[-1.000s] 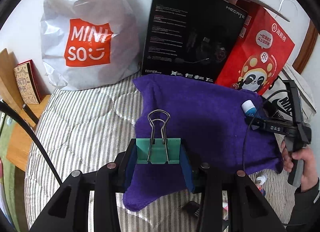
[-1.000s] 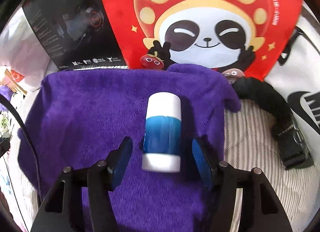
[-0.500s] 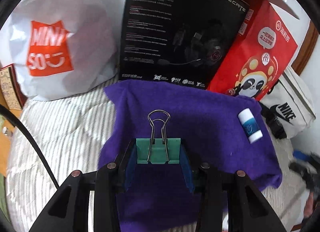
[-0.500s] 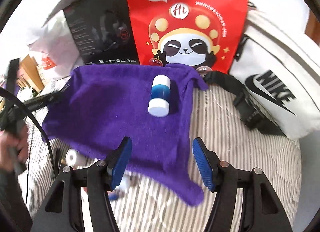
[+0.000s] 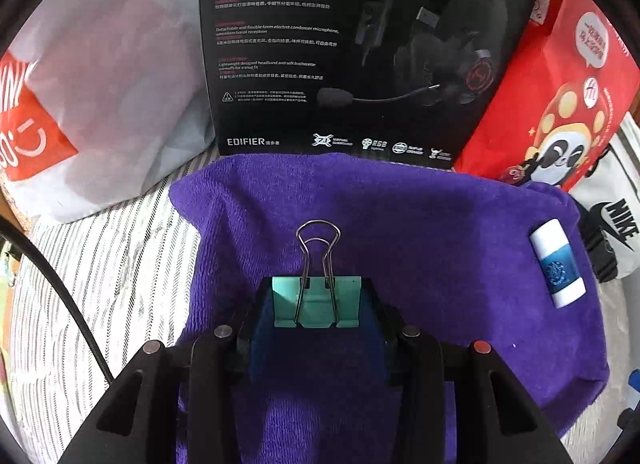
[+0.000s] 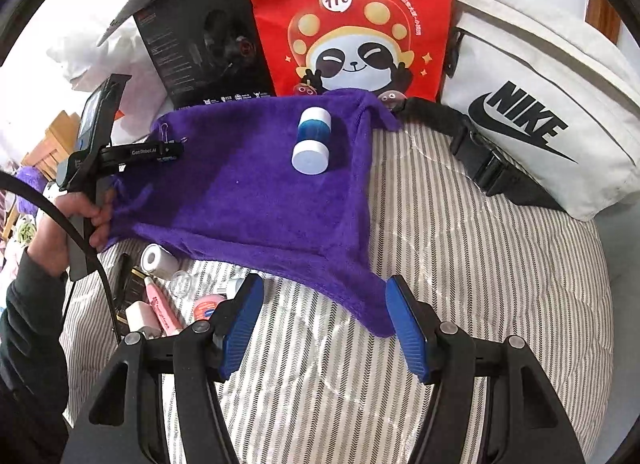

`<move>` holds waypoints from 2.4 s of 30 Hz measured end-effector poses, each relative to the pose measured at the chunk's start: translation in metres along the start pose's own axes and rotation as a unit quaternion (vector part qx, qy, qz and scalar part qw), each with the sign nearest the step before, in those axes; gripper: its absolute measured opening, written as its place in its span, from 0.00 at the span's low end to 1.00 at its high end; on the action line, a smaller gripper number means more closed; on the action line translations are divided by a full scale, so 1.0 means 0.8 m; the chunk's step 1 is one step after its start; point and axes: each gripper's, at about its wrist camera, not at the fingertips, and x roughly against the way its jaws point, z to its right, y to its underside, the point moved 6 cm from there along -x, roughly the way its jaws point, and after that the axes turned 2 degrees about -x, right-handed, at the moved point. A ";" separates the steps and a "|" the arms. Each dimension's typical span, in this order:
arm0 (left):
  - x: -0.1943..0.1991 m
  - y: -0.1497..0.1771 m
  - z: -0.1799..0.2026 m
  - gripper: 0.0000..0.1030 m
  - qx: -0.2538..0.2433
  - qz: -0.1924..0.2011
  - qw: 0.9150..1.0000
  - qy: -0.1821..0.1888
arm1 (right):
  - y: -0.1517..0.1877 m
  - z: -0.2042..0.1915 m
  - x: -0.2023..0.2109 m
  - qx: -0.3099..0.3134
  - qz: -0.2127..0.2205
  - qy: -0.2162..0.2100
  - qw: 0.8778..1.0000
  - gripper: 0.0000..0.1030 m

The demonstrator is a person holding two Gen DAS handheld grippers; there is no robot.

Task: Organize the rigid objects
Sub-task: 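Lower the teal binder clip onto the purple towel and open the left tool, then grasp the black rectangular box with the left tool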

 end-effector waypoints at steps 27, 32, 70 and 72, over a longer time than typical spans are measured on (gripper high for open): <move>0.094 0.068 0.062 0.64 -0.033 0.019 0.999 0.005 | 0.043 -0.006 0.029 -0.026 -0.003 -0.031 0.999 0.61; 0.137 0.119 0.055 0.64 -0.031 0.003 0.999 0.017 | 0.056 -0.015 0.043 -0.028 0.001 -0.033 0.999 0.61; 0.133 0.230 0.019 0.20 -0.055 -0.010 0.998 -0.004 | 0.100 -0.050 0.028 -0.006 -0.038 -0.034 0.999 0.62; 0.133 0.230 0.018 0.20 -0.056 -0.011 0.998 -0.003 | 0.096 -0.054 0.023 -0.007 -0.037 -0.036 0.999 0.62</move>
